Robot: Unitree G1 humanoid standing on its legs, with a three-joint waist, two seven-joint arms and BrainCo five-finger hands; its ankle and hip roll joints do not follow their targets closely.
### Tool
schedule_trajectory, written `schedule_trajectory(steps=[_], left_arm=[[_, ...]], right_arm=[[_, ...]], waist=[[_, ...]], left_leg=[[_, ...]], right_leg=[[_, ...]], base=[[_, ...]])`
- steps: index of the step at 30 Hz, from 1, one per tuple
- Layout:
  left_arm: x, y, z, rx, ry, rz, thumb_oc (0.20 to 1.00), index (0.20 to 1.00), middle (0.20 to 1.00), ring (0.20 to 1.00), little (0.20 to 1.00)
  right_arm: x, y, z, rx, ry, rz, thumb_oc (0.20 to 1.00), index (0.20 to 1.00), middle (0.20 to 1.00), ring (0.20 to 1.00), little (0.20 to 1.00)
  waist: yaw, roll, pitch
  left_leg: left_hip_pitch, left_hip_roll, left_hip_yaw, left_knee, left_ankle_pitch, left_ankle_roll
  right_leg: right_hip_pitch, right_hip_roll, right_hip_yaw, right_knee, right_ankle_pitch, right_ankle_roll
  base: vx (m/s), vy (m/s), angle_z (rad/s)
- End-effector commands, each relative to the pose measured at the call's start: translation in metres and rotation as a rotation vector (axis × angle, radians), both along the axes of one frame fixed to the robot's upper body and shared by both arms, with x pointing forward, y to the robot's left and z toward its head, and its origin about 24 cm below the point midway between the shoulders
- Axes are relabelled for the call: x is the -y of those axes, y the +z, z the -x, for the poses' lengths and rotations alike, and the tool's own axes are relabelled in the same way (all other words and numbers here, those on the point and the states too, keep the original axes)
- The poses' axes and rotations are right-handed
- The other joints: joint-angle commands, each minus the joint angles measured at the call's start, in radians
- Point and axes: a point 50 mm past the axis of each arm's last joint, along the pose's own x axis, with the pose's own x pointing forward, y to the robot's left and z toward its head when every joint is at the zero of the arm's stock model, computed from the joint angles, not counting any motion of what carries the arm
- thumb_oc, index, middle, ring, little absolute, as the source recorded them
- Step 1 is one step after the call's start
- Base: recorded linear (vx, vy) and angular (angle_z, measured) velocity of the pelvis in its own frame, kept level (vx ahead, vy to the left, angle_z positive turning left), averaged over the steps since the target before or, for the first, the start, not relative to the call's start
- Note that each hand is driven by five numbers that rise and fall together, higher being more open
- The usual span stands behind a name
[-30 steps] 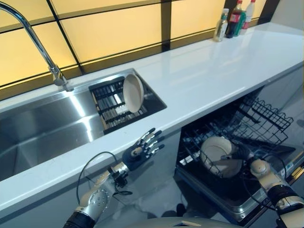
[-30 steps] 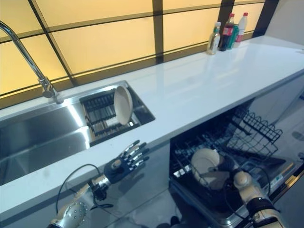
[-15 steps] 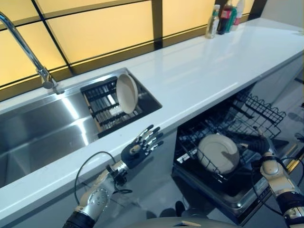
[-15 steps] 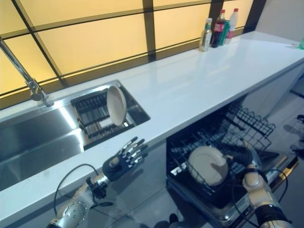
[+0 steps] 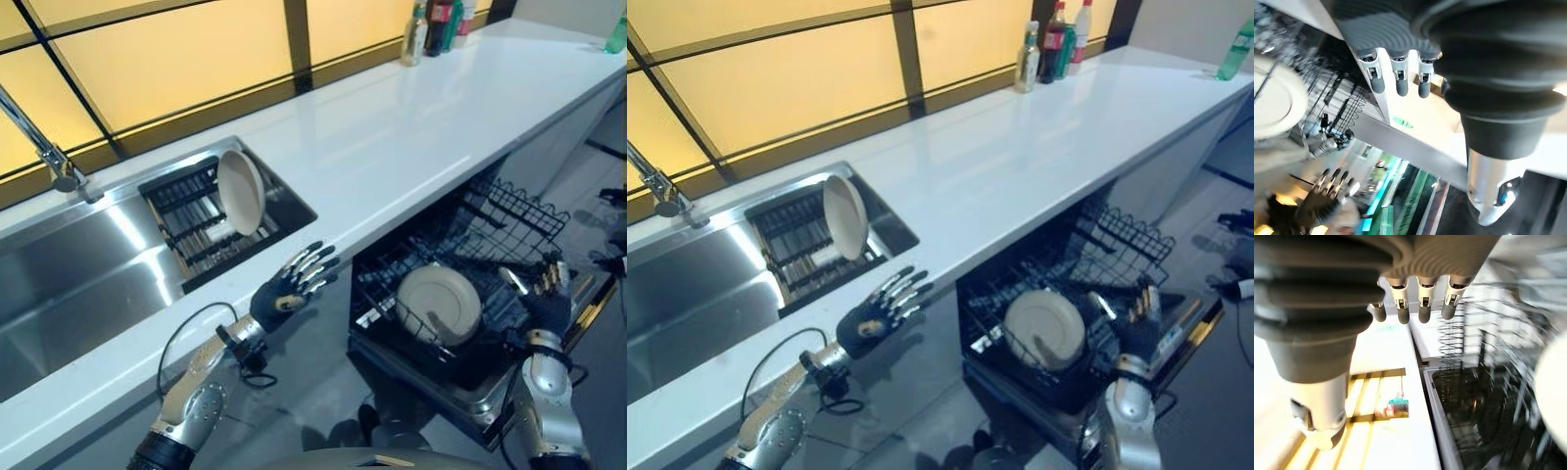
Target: Pick up plates and place into dishwasher.
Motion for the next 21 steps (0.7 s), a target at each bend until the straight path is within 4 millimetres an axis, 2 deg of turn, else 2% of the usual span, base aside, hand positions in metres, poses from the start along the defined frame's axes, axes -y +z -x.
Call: schedule_trajectory(steps=[1, 6, 11, 15, 18, 19, 21], left_arm=[[0.012, 0.056, -0.014, 0.335, 0.080, -0.047, 1.000, 1.000, 1.000, 1.000, 1.000], [-0.004, 0.113, -0.037, 0.547, 0.338, -0.083, 1.000, 1.000, 1.000, 1.000, 1.000], [-0.045, 0.147, -0.047, 0.847, 0.706, -0.328, 1.000, 1.000, 1.000, 1.000, 1.000], [-0.085, 0.169, -0.057, 1.079, 0.882, -0.698, 1.000, 1.000, 1.000, 1.000, 1.000], [-0.115, 0.187, -0.068, 1.141, 0.955, -0.961, 1.000, 1.000, 1.000, 1.000, 1.000], [-0.118, 0.190, -0.070, 1.143, 0.956, -0.993, 1.000, 1.000, 1.000, 1.000, 1.000], [-0.141, 0.199, -0.078, 1.164, 0.954, -1.300, 1.000, 1.000, 1.000, 1.000, 1.000]], right_arm=[[-0.012, 0.031, -0.011, 0.262, 0.082, -0.120, 1.000, 1.000, 1.000, 1.000, 1.000], [-0.033, 0.027, -0.015, 0.224, 0.225, -0.139, 1.000, 1.000, 1.000, 1.000, 1.000], [-0.042, 0.031, -0.015, 0.225, 0.376, -0.124, 1.000, 1.000, 1.000, 1.000, 1.000], [-0.039, 0.038, -0.017, 0.239, 0.449, -0.112, 1.000, 1.000, 1.000, 1.000, 1.000], [-0.036, 0.037, -0.020, 0.217, 0.478, -0.097, 1.000, 1.000, 1.000, 1.000, 1.000], [-0.036, 0.037, -0.020, 0.215, 0.480, -0.097, 1.000, 1.000, 1.000, 1.000, 1.000], [-0.035, 0.037, -0.023, 0.199, 0.508, -0.079, 1.000, 1.000, 1.000, 1.000, 1.000]], waist=[[-0.039, -0.019, -0.054], [-0.042, -0.023, -0.074], [-0.045, -0.032, -0.095], [-0.050, -0.027, -0.105], [-0.054, -0.014, -0.111], [-0.054, -0.014, -0.110], [-0.063, -0.001, -0.105]], left_leg=[[-0.090, -0.003, -0.031, 0.122, -0.046, 0.088], [-0.082, -0.014, -0.036, 0.098, -0.029, 0.085], [-0.079, -0.023, -0.041, 0.086, -0.021, 0.082], [-0.072, -0.030, -0.041, 0.077, -0.021, 0.081], [-0.069, -0.033, -0.038, 0.069, -0.017, 0.080], [-0.069, -0.033, -0.037, 0.068, -0.017, 0.079], [-0.063, -0.033, -0.030, 0.069, -0.021, 0.077]], right_leg=[[-0.033, -0.005, 0.034, 0.138, -0.029, 0.058], [-0.025, -0.006, 0.036, 0.132, -0.011, 0.066], [-0.034, -0.002, 0.041, 0.145, -0.005, 0.069], [-0.039, -0.004, 0.043, 0.158, 0.002, 0.075], [-0.046, -0.006, 0.052, 0.165, 0.014, 0.083], [-0.046, -0.007, 0.052, 0.165, 0.015, 0.084], [-0.044, -0.014, 0.054, 0.170, 0.024, 0.092]], base=[[-0.03, 0.062, -0.02], [-0.02, 0.035, -0.02], [0.00, 0.000, 0.00], [0.00, 0.000, 0.00], [0.00, 0.000, 0.00], [0.01, 0.031, 0.01], [0.02, 0.035, 0.02]])
